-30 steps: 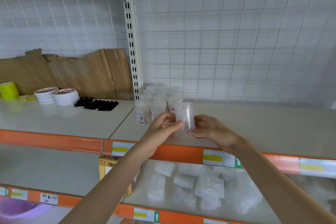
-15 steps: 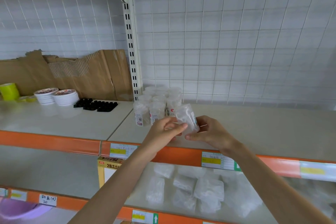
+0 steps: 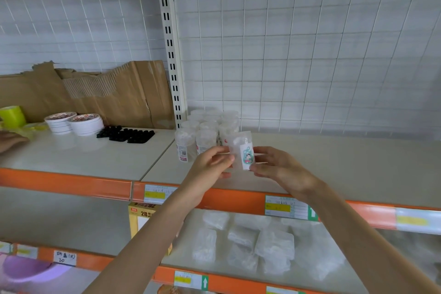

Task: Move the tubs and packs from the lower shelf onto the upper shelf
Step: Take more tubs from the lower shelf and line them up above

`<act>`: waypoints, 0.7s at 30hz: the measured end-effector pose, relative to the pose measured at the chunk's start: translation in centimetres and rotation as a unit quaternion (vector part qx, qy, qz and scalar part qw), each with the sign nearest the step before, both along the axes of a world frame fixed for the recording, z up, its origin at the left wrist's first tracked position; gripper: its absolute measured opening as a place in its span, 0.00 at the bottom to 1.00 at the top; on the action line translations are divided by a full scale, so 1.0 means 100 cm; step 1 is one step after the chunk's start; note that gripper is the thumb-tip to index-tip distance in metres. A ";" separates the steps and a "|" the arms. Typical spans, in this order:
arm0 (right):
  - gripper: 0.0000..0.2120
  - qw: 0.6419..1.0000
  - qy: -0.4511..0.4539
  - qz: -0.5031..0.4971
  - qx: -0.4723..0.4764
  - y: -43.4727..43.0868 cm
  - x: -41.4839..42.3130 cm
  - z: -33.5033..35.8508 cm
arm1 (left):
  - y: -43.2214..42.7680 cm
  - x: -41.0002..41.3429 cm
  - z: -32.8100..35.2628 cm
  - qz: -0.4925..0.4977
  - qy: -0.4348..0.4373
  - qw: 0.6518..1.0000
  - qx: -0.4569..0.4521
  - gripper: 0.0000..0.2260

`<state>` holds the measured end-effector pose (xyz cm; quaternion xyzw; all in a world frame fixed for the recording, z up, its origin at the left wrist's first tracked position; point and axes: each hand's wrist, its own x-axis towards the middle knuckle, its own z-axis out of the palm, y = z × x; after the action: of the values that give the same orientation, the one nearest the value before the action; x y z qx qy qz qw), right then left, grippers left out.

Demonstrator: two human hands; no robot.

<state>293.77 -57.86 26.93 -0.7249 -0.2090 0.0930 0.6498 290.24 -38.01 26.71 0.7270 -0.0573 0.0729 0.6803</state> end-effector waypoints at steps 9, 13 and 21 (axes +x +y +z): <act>0.21 0.998 -0.030 -0.019 -0.043 0.002 -0.003 0.001 | 0.000 -0.001 0.000 -0.030 -0.011 0.998 0.058 0.11; 0.18 0.999 -0.008 -0.011 -0.031 0.000 -0.004 0.003 | 0.004 0.000 -0.001 -0.034 0.001 0.999 -0.005 0.16; 0.20 1.000 -0.003 -0.016 -0.009 0.000 0.000 0.000 | 0.004 0.000 -0.001 -0.048 -0.008 0.999 -0.010 0.11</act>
<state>293.73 -57.86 26.96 -0.7338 -0.1983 0.0826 0.6445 290.22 -37.57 26.58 0.7157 -0.0968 0.0459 0.6901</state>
